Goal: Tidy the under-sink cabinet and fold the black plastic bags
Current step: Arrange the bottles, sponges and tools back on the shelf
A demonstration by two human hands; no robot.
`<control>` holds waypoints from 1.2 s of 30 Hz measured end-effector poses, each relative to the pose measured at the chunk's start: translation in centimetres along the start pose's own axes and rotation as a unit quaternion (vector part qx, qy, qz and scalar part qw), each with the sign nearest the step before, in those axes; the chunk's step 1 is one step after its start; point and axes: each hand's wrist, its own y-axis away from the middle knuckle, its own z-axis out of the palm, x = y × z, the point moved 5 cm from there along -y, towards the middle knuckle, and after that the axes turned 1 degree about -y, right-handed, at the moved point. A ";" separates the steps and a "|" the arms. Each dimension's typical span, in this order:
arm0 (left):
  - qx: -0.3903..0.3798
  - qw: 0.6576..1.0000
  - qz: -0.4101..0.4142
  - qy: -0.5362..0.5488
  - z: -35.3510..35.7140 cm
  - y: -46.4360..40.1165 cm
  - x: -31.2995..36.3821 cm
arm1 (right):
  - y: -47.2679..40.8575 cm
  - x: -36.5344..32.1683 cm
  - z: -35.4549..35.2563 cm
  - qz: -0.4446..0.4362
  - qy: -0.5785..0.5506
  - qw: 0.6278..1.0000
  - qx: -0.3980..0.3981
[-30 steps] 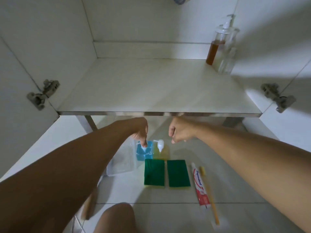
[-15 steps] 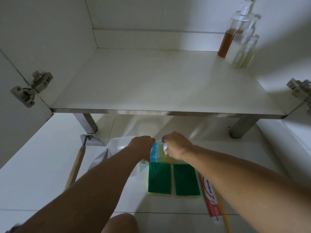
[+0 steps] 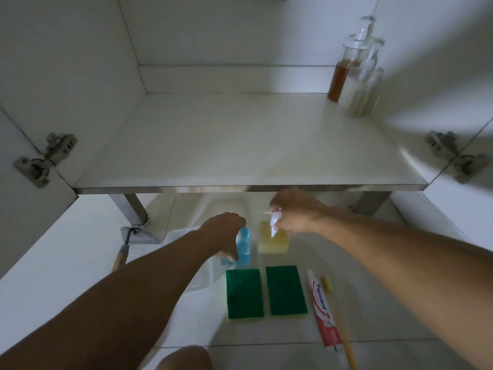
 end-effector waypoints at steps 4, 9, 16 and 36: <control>0.023 0.999 0.016 0.025 -4.3 1.5 2.5 | 3.1 0.6 -4.3 -0.002 0.029 1.000 -0.009; 0.057 0.997 0.050 0.033 -10.5 2.7 6.2 | 6.1 3.7 -10.2 0.031 0.010 0.999 -0.017; 0.118 0.989 0.089 0.027 -17.9 0.6 11.0 | 7.7 10.0 -17.5 0.092 -0.032 0.995 0.031; 0.174 0.969 0.144 0.099 -21.2 -18.4 18.9 | -4.5 26.6 -20.6 0.227 0.116 0.945 0.203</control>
